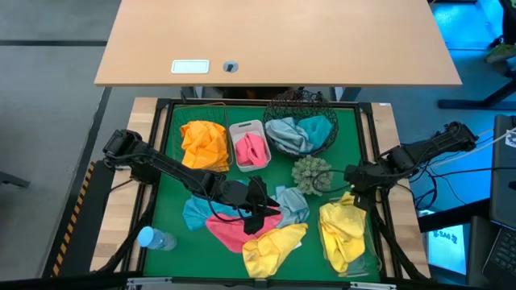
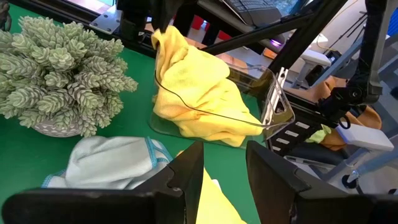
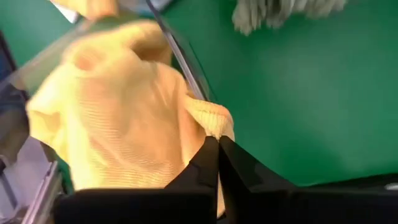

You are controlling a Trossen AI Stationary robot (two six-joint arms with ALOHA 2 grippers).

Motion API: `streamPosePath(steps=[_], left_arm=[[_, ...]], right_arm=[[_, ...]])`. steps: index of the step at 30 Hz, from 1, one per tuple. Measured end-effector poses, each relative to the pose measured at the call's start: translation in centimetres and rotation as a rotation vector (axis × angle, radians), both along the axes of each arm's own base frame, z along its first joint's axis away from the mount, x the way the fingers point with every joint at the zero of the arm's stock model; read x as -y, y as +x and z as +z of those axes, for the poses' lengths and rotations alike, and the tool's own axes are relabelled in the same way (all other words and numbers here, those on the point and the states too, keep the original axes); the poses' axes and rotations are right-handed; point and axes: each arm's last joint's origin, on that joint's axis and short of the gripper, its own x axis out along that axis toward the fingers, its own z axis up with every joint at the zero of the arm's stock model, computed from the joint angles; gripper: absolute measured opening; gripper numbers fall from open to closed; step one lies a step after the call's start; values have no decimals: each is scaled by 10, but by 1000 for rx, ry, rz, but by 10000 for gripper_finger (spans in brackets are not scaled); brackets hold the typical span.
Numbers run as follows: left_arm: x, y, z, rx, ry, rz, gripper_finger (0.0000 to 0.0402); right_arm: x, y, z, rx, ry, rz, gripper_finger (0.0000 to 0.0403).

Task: Sort microfiber towel by color & place in baskets
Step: Put the yellow microfiber towel into the transparent bin

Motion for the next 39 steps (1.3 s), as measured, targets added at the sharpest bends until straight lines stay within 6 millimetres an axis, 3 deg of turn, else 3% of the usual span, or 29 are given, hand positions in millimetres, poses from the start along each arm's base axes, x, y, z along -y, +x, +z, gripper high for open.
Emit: streamPosePath(steps=[5,12,15,21,30,39], left_arm=[[0,0,0,0,0,0,115],[1,0,0,0,-2,-1,115],[2,-1,0,0,-2,-5,115],[2,-1,0,0,-2,-6,115],[2,-1,0,1,6,-8,115],[1,-6,0,-59,19,-73,114]], right_arm=[[0,2,26,85,15,-19,7],[-13,21,45,284,261,1,3],[-20,32,37,290,311,28,2],[-41,42,4,109,275,108,1],[-70,57,-38,-77,135,162,5],[-76,63,-51,-184,175,184,27]])
